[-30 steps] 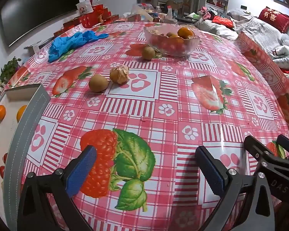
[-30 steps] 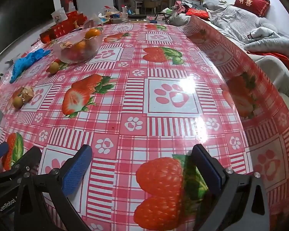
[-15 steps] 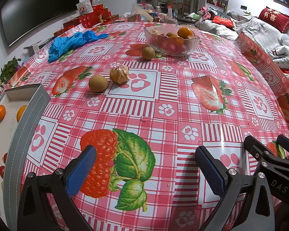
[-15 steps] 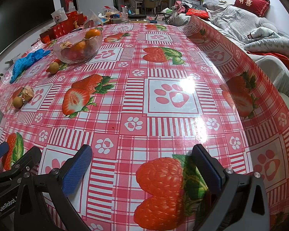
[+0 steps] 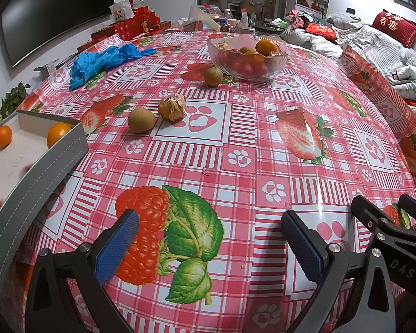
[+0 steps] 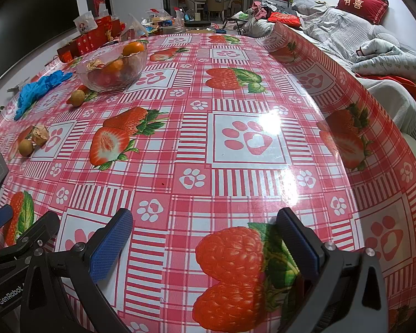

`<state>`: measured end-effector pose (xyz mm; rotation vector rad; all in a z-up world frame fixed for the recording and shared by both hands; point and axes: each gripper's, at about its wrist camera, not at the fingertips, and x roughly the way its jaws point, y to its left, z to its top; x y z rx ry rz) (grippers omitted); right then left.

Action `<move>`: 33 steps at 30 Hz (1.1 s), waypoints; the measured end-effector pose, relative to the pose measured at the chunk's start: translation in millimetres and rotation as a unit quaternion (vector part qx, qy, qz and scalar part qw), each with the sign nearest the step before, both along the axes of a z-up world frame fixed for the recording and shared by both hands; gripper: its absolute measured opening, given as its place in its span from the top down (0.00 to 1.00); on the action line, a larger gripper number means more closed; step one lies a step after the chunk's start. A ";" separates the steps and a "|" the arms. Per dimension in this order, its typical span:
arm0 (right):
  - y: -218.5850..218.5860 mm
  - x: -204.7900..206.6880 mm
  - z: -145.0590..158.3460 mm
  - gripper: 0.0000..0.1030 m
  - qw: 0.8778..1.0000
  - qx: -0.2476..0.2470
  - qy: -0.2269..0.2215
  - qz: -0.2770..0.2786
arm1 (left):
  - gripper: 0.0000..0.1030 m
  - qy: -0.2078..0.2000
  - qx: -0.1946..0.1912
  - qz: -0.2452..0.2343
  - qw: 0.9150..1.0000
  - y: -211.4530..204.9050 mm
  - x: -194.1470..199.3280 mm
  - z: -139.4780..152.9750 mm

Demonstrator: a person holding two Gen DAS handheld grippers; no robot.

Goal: Organize fruits

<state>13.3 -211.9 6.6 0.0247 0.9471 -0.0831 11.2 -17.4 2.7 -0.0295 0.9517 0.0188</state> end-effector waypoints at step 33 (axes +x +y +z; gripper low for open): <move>1.0 0.1 -0.2 0.00 1.000 0.000 0.000 0.000 | 0.00 0.000 0.000 0.000 1.000 0.0 0.0 0.0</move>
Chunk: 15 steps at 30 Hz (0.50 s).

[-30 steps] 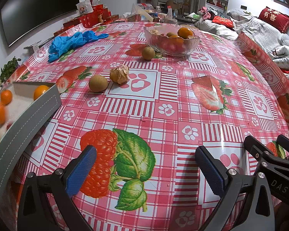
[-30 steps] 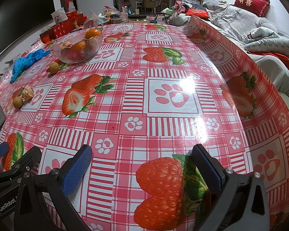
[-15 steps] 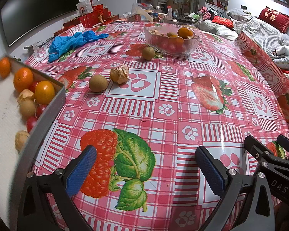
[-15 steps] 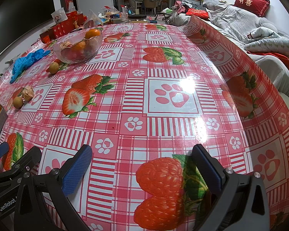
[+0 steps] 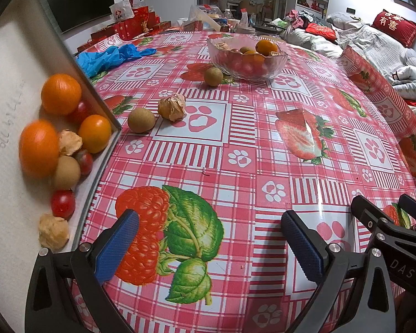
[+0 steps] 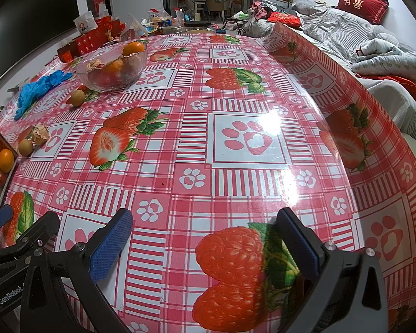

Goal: Organize fruits

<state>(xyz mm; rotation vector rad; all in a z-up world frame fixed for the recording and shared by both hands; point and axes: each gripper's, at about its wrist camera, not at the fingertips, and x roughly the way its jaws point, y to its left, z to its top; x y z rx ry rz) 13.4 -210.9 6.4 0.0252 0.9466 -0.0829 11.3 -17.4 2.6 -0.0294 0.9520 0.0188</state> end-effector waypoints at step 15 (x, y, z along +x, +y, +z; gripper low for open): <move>-5.7 -0.5 0.8 0.00 1.000 0.000 0.000 0.000 | 0.00 0.000 0.002 0.000 1.000 -4.9 2.7 -1.0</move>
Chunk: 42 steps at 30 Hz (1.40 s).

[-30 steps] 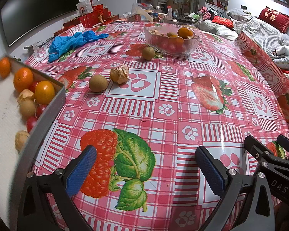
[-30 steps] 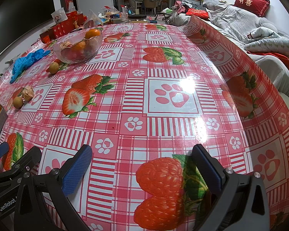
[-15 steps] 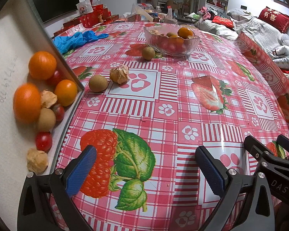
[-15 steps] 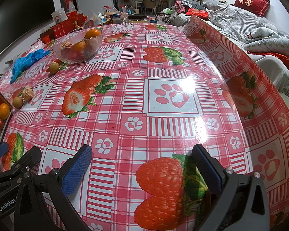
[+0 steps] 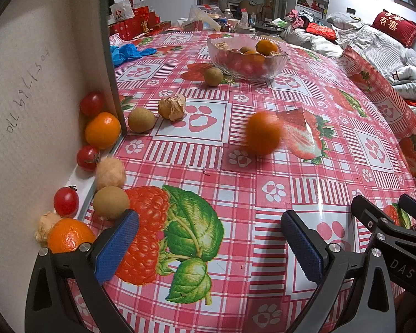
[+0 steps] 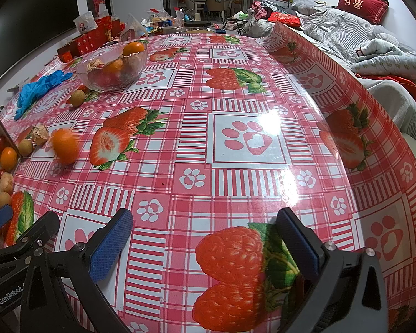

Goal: Organize fruits

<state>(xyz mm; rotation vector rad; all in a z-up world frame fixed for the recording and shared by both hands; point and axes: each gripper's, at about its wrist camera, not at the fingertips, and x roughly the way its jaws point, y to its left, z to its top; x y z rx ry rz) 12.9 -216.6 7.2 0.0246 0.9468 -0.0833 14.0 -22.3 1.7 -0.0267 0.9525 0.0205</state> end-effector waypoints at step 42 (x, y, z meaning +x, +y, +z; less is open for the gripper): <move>5.0 0.7 -0.8 0.00 1.000 0.000 0.000 0.000 | 0.00 0.000 0.000 0.000 1.000 0.1 0.0 0.0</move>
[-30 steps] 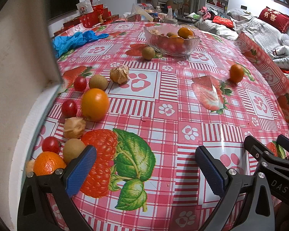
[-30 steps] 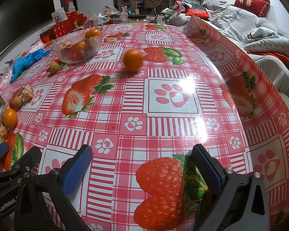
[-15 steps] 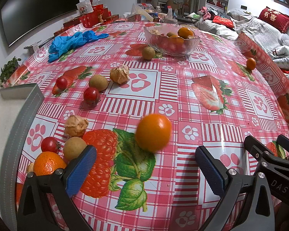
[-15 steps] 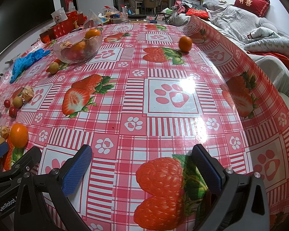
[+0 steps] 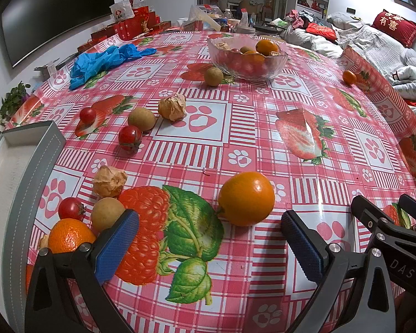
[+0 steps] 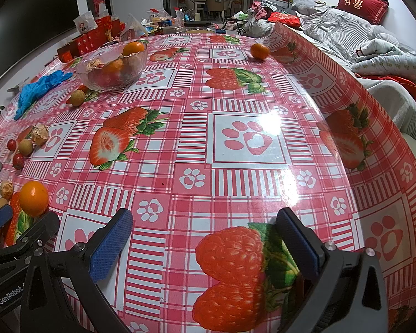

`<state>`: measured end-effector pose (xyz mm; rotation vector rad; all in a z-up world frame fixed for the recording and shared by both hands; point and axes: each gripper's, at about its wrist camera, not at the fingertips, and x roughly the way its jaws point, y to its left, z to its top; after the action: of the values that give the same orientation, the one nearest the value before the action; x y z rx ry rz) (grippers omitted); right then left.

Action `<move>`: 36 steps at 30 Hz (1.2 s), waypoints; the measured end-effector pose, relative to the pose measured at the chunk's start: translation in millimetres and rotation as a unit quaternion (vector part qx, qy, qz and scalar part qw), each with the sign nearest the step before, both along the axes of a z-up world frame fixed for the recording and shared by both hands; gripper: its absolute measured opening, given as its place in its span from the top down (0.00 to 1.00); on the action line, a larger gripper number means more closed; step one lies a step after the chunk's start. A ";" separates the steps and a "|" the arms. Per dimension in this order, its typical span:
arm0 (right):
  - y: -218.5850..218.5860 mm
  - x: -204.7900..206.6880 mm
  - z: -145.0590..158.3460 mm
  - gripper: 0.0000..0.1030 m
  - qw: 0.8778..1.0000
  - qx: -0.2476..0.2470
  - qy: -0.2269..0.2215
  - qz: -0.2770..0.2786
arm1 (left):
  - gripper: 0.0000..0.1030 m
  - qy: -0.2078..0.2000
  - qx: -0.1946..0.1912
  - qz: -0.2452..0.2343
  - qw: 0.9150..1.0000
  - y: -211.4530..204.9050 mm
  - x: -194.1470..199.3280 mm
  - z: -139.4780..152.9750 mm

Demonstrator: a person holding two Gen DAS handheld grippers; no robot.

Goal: Organize fruits

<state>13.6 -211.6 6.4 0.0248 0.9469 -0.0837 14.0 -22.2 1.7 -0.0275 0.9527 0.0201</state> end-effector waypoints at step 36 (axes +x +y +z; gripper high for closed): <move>-3.2 -0.3 0.4 0.00 1.000 0.000 0.000 0.000 | 0.01 -0.063 0.020 0.004 0.998 28.5 -41.5 48.4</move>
<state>13.3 -214.8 6.7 0.0245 0.9471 -0.0836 -27.5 6.3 50.0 0.0047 0.8265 0.0449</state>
